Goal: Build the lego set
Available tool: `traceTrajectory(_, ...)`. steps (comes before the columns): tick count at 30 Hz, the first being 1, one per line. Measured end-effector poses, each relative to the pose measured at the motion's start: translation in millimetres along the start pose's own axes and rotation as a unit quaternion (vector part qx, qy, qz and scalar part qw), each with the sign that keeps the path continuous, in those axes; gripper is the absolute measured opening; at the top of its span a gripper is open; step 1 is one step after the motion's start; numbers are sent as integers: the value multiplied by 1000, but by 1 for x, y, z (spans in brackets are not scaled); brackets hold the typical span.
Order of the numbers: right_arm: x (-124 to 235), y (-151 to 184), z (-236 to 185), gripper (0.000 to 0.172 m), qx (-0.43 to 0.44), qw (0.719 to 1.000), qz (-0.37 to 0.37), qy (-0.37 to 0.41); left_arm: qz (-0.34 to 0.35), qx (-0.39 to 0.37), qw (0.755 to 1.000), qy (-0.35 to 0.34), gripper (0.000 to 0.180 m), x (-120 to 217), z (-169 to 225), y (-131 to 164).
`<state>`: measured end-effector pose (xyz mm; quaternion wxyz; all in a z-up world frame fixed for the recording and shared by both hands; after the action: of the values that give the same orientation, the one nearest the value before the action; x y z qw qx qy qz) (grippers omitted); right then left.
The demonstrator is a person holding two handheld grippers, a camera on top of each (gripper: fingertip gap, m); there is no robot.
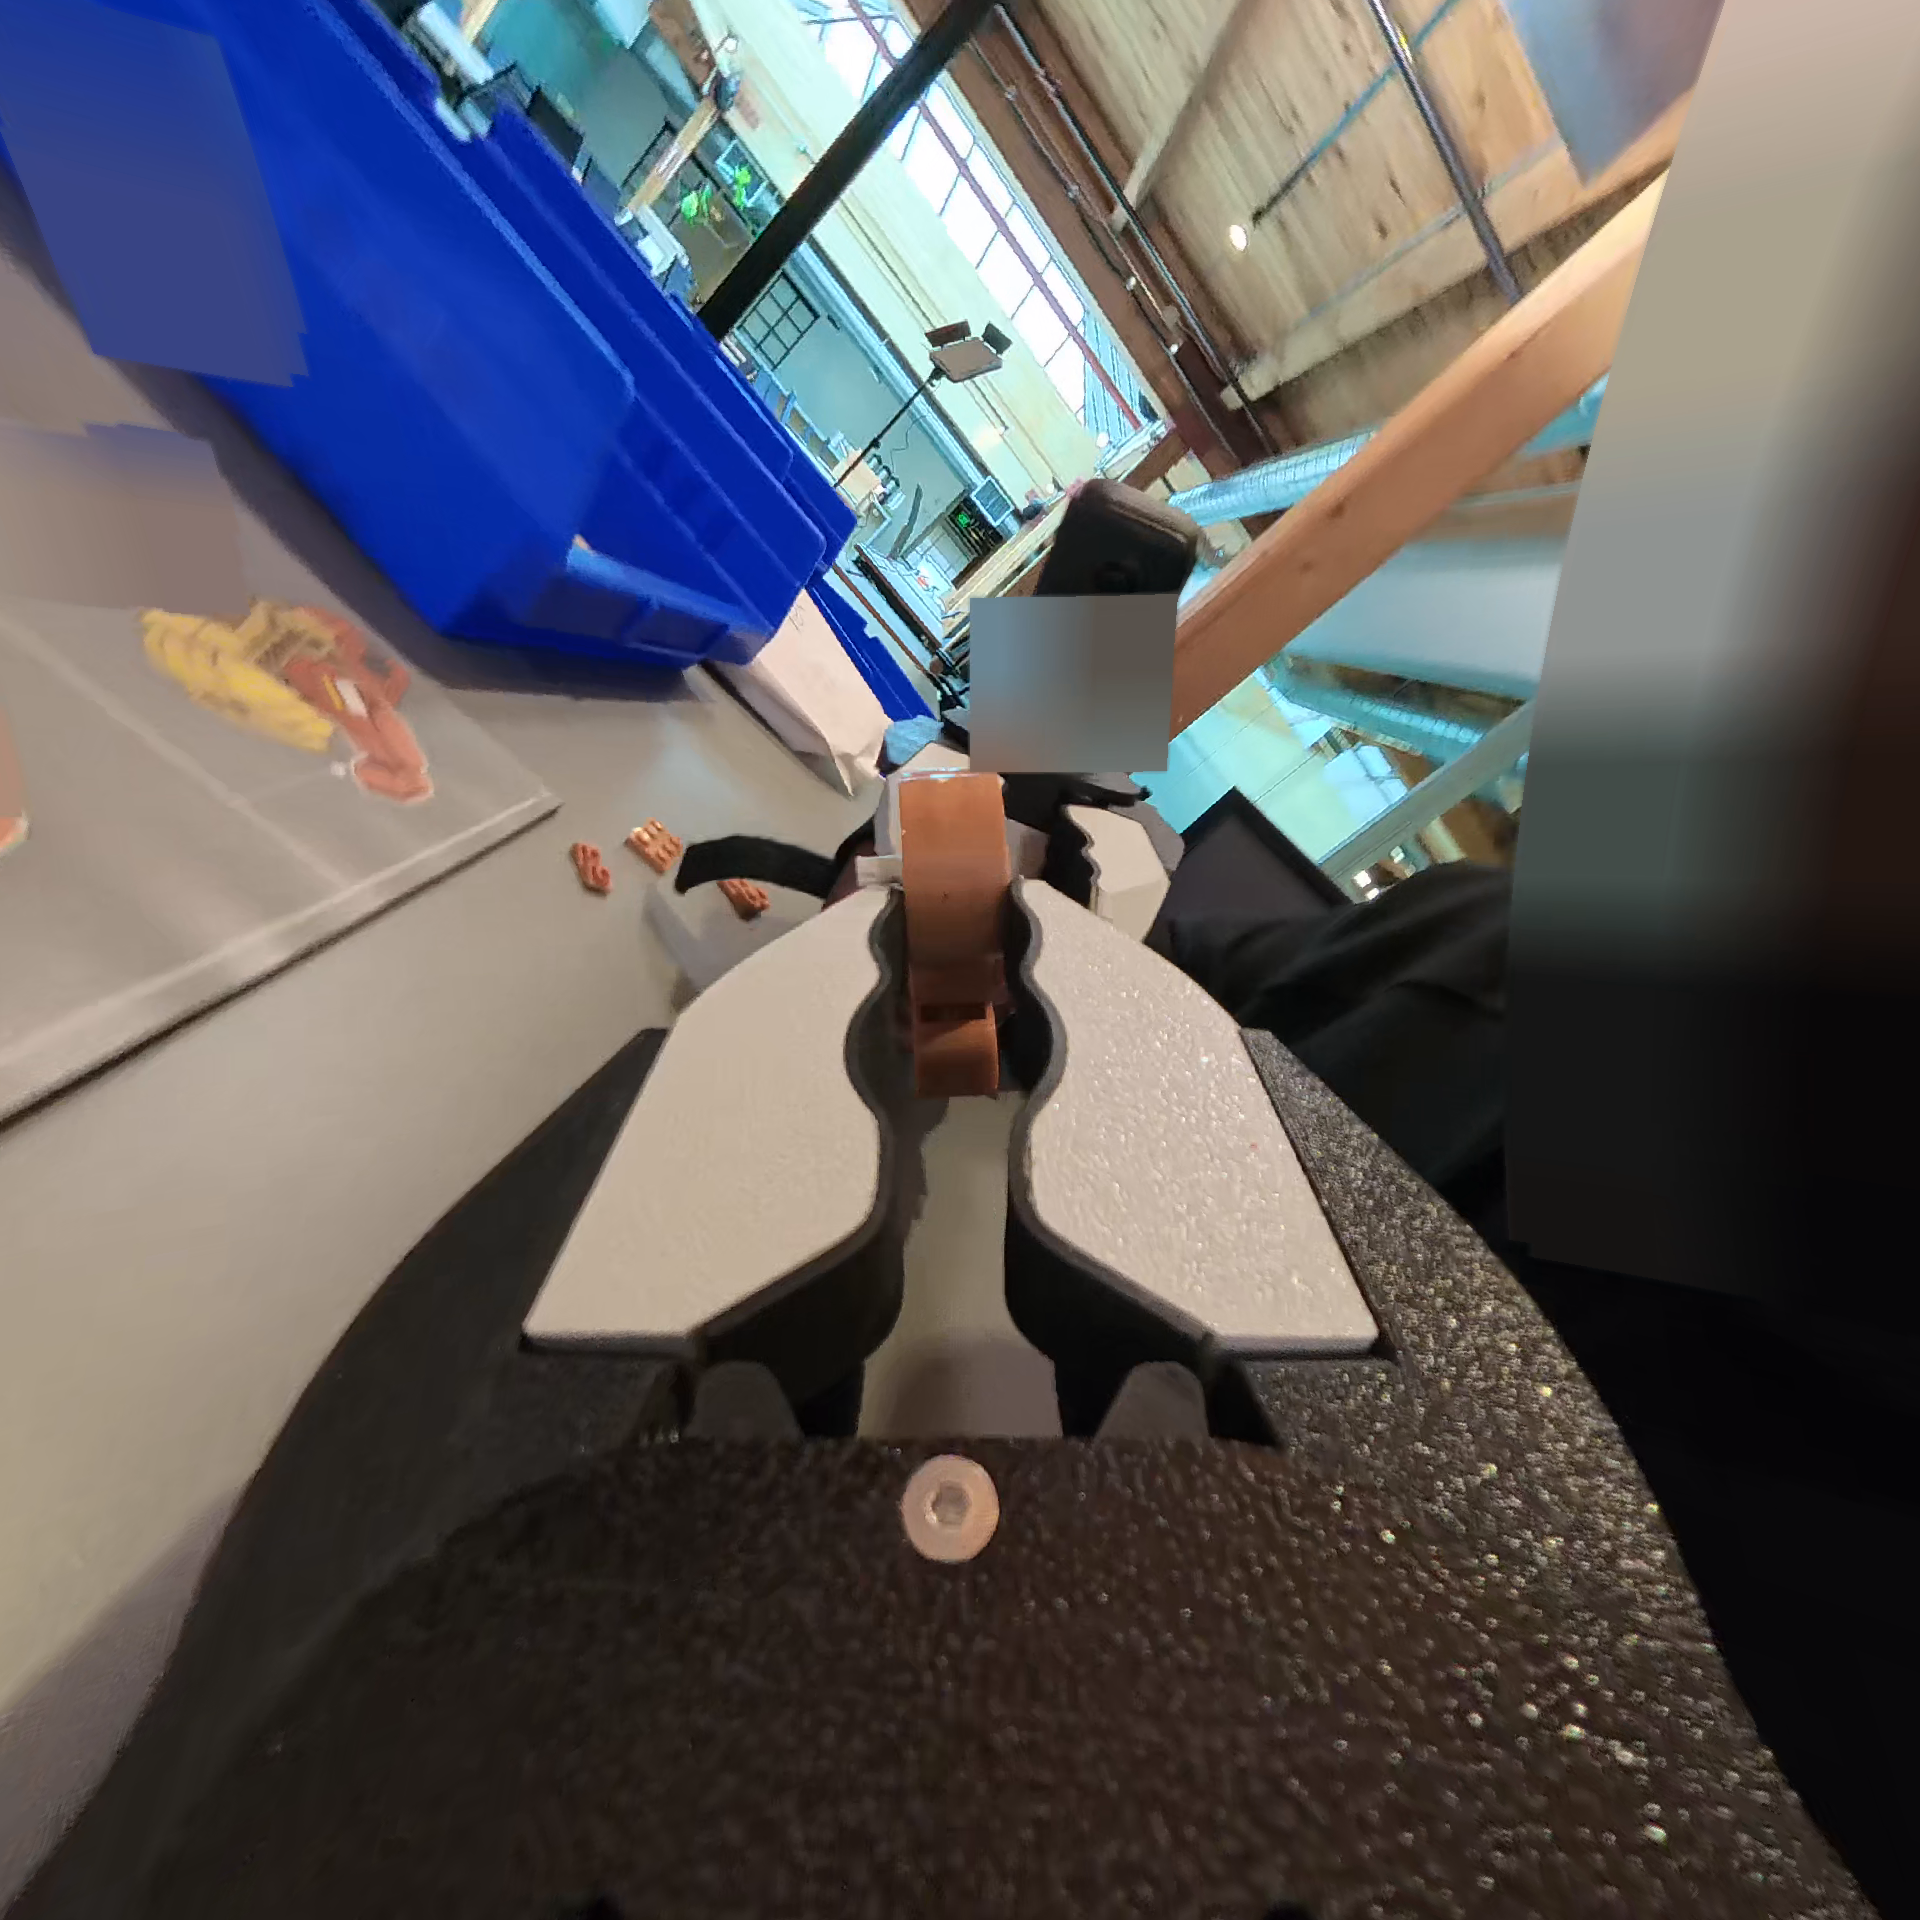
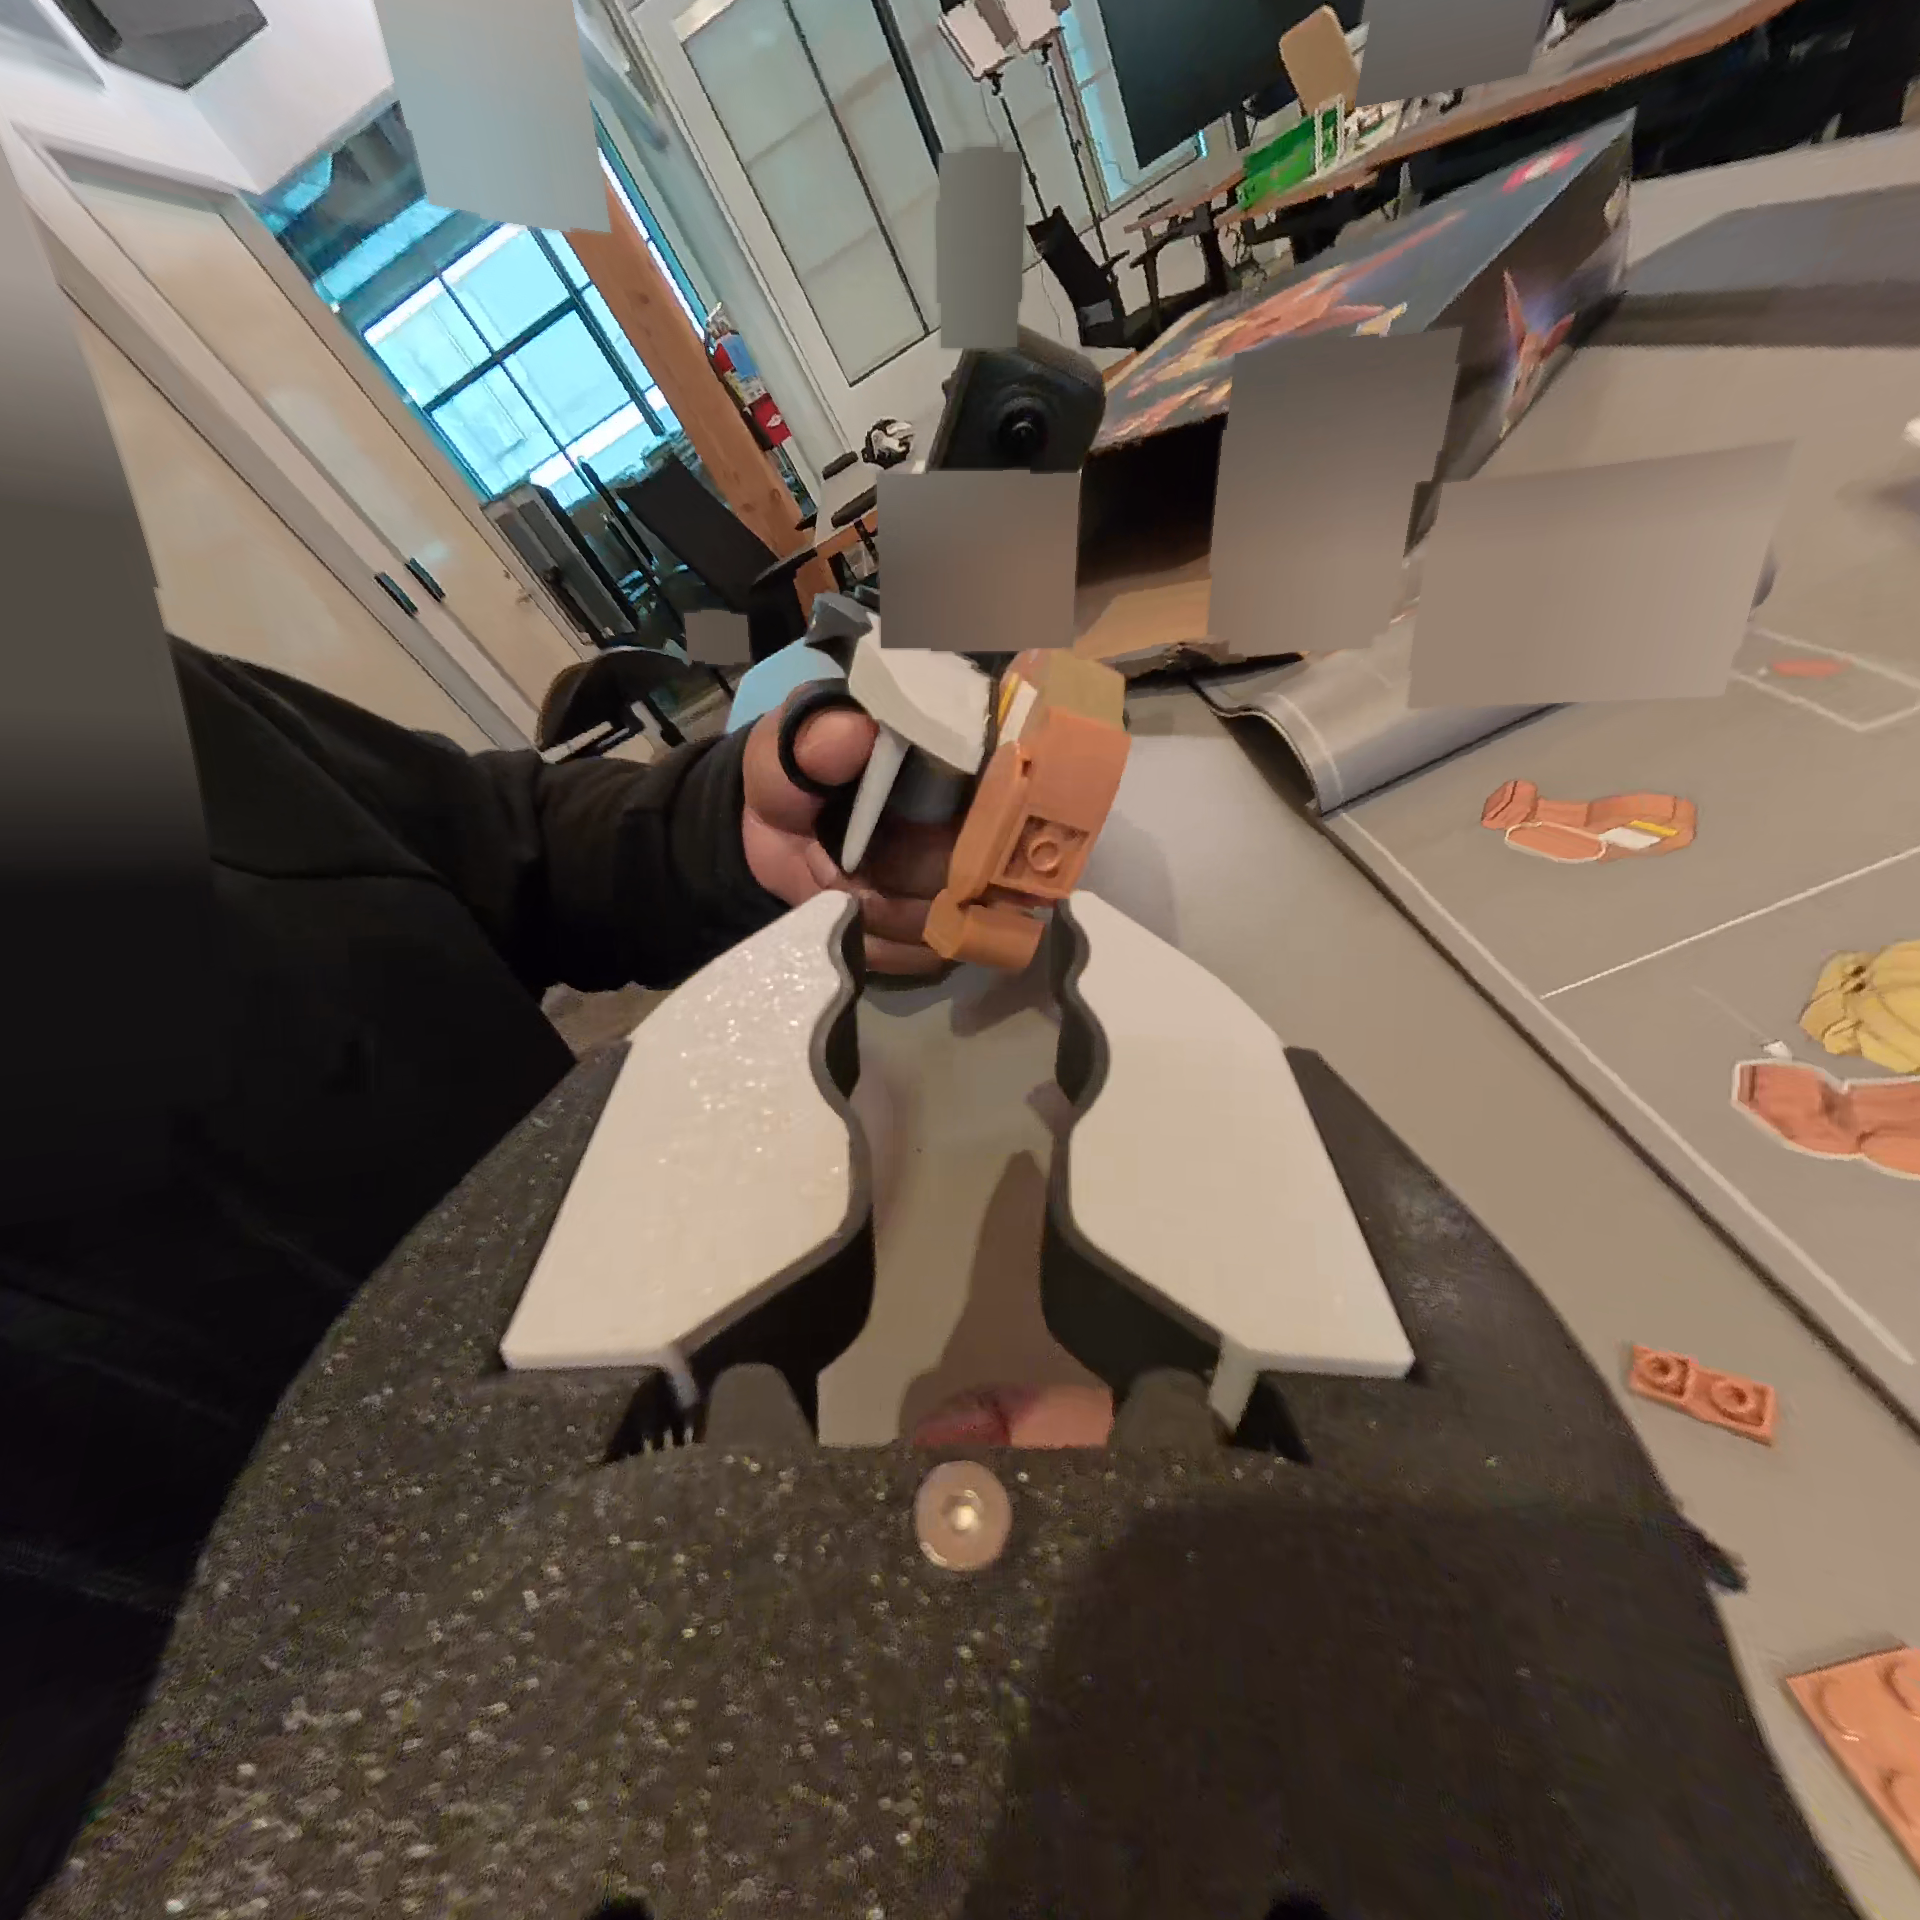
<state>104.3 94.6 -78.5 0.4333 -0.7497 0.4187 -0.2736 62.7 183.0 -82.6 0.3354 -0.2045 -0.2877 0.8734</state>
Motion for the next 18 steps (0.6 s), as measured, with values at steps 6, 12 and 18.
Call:
traceTrajectory(6,-1,3,12,33,-101,995,10,-7,-31,56,998,-5,16,-4,-3,12)
traceTrajectory(12,-4,7,11,32,-129,991,0,-31,-48,70,996,2,16,-6,-3,16)
traceTrajectory(18,-6,9,7,24,-118,992,-10,-36,-74,64,995,13,16,-8,1,22)
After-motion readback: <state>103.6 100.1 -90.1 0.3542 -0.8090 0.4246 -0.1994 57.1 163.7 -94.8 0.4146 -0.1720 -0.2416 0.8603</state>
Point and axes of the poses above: each gripper's, where its closed fingertips meet, x back along the fingers, y out of its underside, z = x × y across the jaws, the point moved 4 cm from there along x, back along the fingers, and after that the axes turned 4 degrees about z, right-handed, at the moved point
